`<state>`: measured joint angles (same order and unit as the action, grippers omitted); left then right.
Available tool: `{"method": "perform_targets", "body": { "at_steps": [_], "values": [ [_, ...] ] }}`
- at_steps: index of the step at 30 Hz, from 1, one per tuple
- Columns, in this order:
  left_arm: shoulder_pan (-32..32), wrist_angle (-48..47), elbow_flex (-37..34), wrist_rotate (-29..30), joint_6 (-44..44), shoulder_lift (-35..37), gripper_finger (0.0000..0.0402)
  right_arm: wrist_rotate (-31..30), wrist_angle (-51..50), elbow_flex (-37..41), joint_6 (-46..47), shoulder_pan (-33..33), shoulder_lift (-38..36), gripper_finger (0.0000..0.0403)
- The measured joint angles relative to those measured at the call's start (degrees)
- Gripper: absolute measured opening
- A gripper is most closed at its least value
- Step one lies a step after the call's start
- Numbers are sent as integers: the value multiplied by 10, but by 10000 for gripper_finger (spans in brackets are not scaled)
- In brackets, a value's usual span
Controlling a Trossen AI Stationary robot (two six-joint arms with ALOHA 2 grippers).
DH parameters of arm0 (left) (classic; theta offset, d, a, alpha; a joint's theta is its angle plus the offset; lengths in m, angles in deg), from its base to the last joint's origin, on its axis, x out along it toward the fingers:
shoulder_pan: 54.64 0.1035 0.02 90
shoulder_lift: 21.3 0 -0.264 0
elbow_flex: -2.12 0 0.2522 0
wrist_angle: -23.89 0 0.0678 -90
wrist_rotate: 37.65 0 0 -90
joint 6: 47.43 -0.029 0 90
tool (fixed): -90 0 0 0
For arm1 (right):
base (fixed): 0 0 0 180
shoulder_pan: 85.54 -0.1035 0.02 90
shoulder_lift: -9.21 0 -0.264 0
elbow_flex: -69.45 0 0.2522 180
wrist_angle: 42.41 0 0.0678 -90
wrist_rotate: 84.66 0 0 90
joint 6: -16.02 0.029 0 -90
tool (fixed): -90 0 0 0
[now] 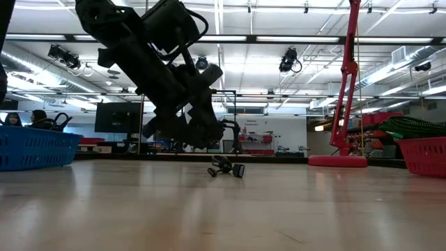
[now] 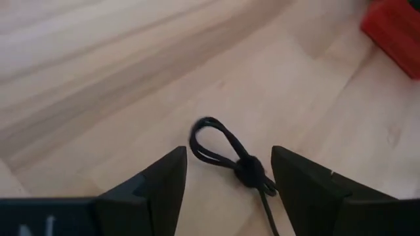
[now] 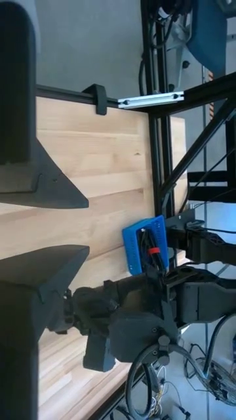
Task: Pick & Place USB Port
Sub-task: Put the black charger cable into the blue basket
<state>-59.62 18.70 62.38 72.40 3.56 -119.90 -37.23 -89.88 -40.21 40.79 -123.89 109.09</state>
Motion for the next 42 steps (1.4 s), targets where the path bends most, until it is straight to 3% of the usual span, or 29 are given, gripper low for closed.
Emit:
{"method": "perform_targets", "body": {
  "at_steps": [12,21,28,32,36,42],
  "values": [
    [7,17,0,18,24,-46,225,0,11,0,-15,0,0,100],
    [10,117,1,12,19,-83,223,0,11,0,-15,0,0,100],
    [11,127,2,40,25,-118,217,0,11,0,-15,0,0,100],
    [13,127,3,39,17,-124,158,0,11,0,-15,0,0,100],
    [14,149,0,33,-6,-128,35,0,11,0,-15,0,0,100],
    [13,165,0,1,-24,-128,11,1,9,0,-15,0,0,100]
  ]
}}
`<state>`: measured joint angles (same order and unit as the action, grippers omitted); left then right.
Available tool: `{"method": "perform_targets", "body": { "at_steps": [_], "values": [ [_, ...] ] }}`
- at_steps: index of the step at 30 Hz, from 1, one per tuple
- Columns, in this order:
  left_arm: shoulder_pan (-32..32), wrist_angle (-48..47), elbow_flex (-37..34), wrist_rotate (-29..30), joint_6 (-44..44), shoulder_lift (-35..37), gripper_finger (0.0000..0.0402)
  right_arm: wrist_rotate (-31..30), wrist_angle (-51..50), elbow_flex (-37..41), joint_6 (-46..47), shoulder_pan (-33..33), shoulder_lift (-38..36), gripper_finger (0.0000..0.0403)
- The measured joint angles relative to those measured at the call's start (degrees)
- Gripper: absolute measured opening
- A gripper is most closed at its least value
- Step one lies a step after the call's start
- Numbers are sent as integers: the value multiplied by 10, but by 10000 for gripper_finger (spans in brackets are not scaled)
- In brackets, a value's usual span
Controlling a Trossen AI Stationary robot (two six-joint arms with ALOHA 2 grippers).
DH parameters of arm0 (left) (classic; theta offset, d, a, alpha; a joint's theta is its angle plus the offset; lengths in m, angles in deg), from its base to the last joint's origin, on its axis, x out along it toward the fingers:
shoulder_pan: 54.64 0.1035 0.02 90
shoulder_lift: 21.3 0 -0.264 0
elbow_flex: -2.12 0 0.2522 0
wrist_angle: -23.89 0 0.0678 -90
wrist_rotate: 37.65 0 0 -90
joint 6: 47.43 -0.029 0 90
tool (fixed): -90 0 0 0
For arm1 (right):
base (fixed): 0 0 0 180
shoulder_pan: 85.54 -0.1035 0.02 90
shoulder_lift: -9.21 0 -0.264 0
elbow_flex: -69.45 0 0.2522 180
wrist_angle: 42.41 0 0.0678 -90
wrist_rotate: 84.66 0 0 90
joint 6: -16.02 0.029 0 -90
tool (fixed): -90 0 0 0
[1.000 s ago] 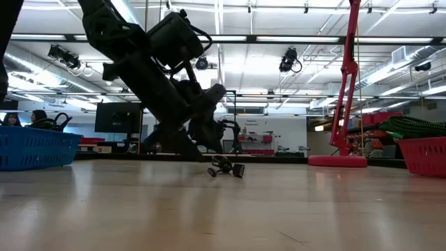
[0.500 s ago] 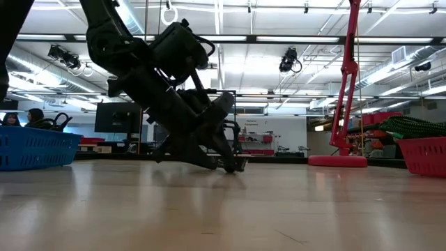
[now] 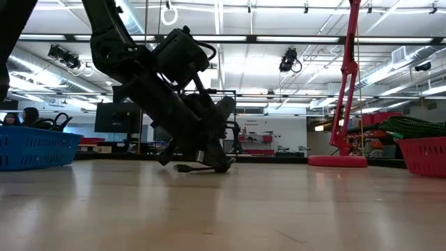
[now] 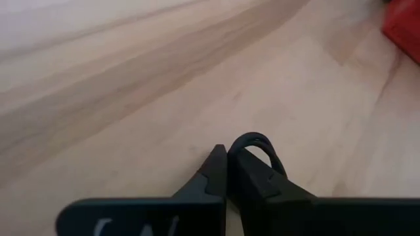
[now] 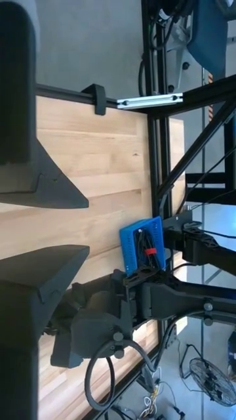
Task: Pick & Place USB Port
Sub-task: Put the black charger cable into the blue basket
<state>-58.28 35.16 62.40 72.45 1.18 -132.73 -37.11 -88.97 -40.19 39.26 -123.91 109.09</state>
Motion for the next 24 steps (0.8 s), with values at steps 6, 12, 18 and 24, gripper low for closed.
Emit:
{"method": "perform_targets", "body": {
  "at_steps": [6,12,18,24],
  "values": [
    [-34,-4,-1,-28,-40,28,11,0,-11,0,1,0,0,100],
    [-95,-124,0,33,-71,136,11,0,-28,0,17,-8,0,100],
    [-184,-388,0,116,-4,267,11,-2,-33,0,33,-25,0,100],
    [-290,-648,0,244,194,373,11,-21,-32,1,35,-32,0,100]
  ]
}}
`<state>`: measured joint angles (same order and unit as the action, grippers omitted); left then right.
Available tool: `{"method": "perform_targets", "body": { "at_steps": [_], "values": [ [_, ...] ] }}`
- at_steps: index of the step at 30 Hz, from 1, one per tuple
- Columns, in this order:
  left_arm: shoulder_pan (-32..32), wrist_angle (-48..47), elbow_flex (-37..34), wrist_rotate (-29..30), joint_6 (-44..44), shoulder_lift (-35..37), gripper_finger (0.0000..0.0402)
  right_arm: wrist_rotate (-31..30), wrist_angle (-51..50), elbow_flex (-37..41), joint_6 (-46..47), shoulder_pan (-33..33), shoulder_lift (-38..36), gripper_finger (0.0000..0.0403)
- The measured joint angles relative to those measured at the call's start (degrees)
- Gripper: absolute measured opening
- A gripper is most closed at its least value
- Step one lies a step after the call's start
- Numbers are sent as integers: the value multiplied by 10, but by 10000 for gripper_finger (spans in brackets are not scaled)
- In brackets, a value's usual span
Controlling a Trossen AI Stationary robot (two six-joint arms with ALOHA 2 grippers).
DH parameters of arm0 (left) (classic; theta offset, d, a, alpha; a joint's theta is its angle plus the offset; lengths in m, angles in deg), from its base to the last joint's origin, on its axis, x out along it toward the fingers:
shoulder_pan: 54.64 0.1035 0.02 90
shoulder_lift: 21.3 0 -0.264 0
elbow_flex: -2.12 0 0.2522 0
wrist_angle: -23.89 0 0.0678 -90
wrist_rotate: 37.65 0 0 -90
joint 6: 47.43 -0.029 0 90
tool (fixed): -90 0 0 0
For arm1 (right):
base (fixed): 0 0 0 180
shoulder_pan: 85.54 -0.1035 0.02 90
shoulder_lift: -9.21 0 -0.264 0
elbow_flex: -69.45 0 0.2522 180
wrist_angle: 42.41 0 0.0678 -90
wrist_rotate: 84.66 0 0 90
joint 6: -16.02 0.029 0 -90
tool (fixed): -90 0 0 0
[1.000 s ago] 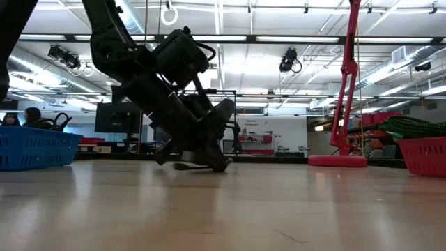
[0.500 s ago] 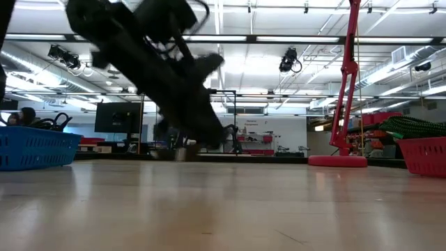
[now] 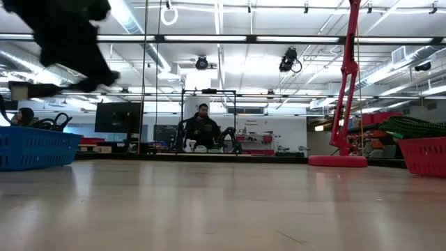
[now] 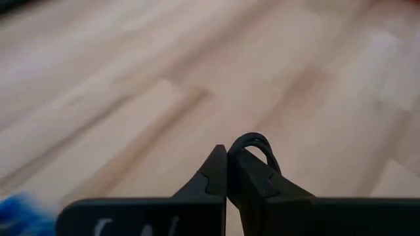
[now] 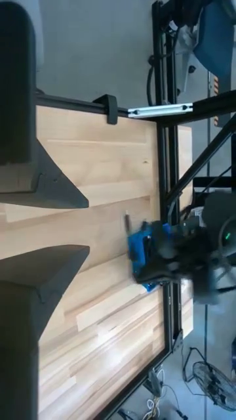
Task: Pick & Place USB Port
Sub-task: Put the black charger cable into the blue basket
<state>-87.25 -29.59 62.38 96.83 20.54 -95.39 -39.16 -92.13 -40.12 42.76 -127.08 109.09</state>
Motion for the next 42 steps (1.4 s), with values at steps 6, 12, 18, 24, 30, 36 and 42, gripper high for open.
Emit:
{"method": "perform_targets", "body": {
  "at_steps": [6,12,18,24,30,36,42],
  "values": [
    [-86,-181,0,75,211,53,11,-1,3,0,0,1,0,100],
    [-115,-357,0,36,400,52,11,-1,2,0,0,1,0,100],
    [-115,-498,-1,-56,530,39,11,2,1,0,0,1,0,100],
    [-101,-502,-28,-25,558,30,11,4,-4,0,13,1,0,100],
    [-75,-498,-35,-42,535,4,11,4,-7,0,17,0,0,100],
    [-68,-496,-35,-43,532,-12,14,4,-7,0,17,0,0,100],
    [-67,-497,-35,-47,529,-11,48,4,-7,0,17,0,0,100]
  ]
}}
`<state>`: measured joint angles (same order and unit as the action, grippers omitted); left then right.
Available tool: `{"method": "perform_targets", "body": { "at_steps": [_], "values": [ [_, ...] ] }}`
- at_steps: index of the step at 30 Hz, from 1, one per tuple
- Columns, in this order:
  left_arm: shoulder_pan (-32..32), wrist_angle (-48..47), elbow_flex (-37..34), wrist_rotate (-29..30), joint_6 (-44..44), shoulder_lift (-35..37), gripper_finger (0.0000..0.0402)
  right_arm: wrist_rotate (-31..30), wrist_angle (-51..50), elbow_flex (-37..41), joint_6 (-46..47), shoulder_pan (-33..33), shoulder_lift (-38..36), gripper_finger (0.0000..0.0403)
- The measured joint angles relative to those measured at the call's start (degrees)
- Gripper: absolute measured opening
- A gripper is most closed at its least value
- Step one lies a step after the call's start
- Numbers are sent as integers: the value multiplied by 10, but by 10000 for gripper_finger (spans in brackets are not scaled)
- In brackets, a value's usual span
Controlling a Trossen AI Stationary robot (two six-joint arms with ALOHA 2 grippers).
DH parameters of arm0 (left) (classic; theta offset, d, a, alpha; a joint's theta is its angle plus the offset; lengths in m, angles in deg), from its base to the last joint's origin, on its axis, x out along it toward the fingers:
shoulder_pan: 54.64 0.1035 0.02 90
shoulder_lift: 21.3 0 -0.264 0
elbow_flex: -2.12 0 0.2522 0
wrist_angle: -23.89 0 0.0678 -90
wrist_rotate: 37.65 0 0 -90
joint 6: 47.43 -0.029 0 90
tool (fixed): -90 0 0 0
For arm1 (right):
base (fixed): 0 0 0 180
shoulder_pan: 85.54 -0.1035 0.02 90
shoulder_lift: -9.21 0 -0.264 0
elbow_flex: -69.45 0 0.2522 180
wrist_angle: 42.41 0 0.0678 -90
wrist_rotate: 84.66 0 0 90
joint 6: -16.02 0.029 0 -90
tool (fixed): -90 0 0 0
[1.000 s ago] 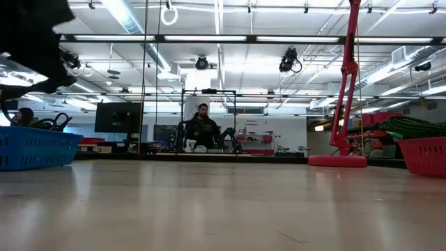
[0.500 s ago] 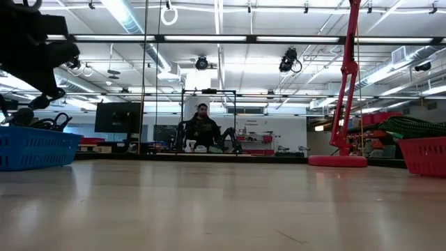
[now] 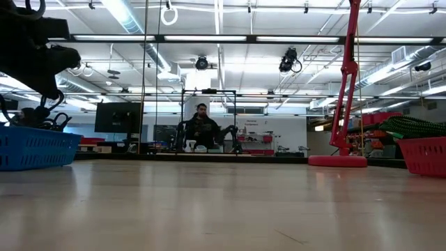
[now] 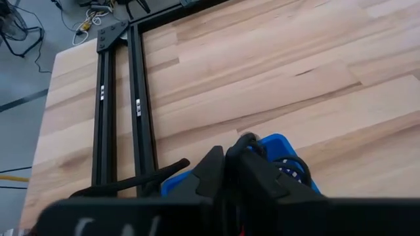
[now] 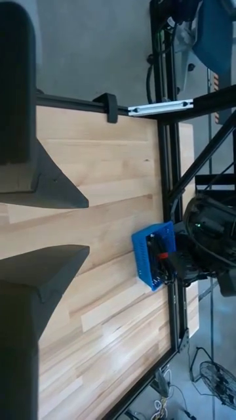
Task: Pick & Place USB Port
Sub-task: Put the black charger cable into the blue basket
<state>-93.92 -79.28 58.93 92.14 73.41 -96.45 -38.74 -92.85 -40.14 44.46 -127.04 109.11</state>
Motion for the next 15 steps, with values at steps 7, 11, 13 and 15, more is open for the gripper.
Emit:
{"method": "perform_targets", "body": {
  "at_steps": [7,11,13,15],
  "values": [
    [13,1,0,0,-13,0,53,0,-2,0,0,0,0,100],
    [19,-1,0,4,-34,0,54,0,-4,0,0,0,0,100],
    [19,-5,0,24,-59,0,54,0,-4,0,-2,0,0,100],
    [19,-5,0,53,-91,1,55,0,-6,0,-5,0,0,100]
  ]
}}
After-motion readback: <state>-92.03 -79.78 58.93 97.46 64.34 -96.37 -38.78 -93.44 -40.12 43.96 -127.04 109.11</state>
